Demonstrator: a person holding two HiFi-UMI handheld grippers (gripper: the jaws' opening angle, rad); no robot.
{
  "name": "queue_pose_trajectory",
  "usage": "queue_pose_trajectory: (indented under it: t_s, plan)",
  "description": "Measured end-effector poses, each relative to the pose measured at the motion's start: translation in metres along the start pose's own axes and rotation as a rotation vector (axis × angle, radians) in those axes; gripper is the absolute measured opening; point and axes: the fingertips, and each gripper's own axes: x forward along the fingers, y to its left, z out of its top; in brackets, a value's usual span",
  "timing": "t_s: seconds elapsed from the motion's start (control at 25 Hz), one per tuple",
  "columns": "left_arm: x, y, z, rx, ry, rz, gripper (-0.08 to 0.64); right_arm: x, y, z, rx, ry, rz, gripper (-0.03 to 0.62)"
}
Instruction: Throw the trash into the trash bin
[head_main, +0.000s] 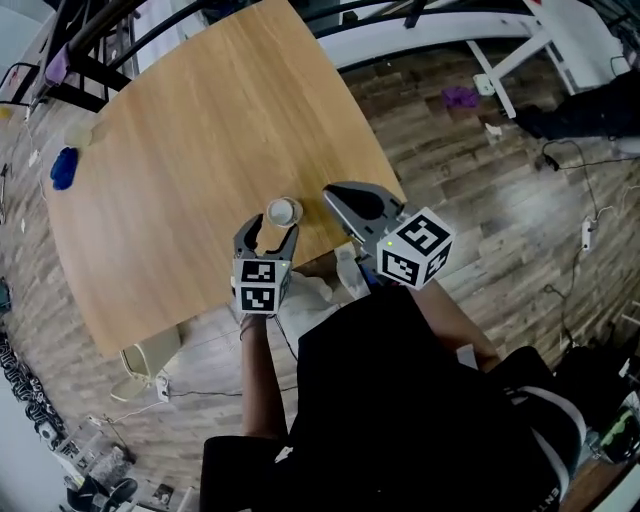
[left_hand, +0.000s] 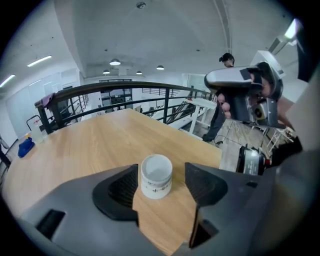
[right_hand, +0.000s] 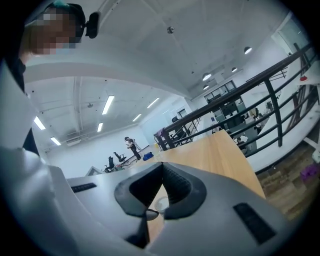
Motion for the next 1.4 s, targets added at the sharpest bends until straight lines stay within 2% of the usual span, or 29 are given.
queue_pose_trajectory:
  t_s: [0.08,0.32,0.36,0.6,0.84,1.0,1.12,1.28,1.4]
  plan:
    - [0.016,0.003,-0.005,-0.009,0.02,-0.008,0.311,-0.001,-0.006,-0.003,0.002,0.005,-0.012,-0.003]
    - [0.043,0.004,-0.007,0.011,0.053,-0.034,0.296,-0.007,-0.018,-0.011,0.007,0.022,-0.044,-0.003]
    - [0.043,0.004,-0.005,0.005,0.042,-0.036,0.275,-0.008,-0.02,-0.013,0.008,0.027,-0.049,-0.003]
    - [0.034,0.003,0.01,-0.028,-0.019,-0.029,0.273,-0.011,-0.023,-0.011,0.003,0.034,-0.05,-0.003]
    - [-0.002,0.007,0.03,-0.096,-0.094,0.011,0.273,-0.003,0.0,0.005,-0.027,0.031,0.011,-0.003]
    - [-0.051,0.027,0.039,-0.163,-0.197,0.116,0.273,0.021,0.032,0.014,-0.066,0.063,0.117,-0.003]
    - [-0.098,0.05,0.031,-0.242,-0.262,0.21,0.273,0.045,0.064,0.011,-0.1,0.112,0.203,-0.003]
    - [-0.167,0.077,0.015,-0.341,-0.363,0.33,0.273,0.075,0.125,-0.006,-0.151,0.193,0.338,-0.003]
    - [-0.225,0.103,-0.005,-0.403,-0.44,0.456,0.273,0.105,0.182,-0.021,-0.208,0.241,0.465,-0.003]
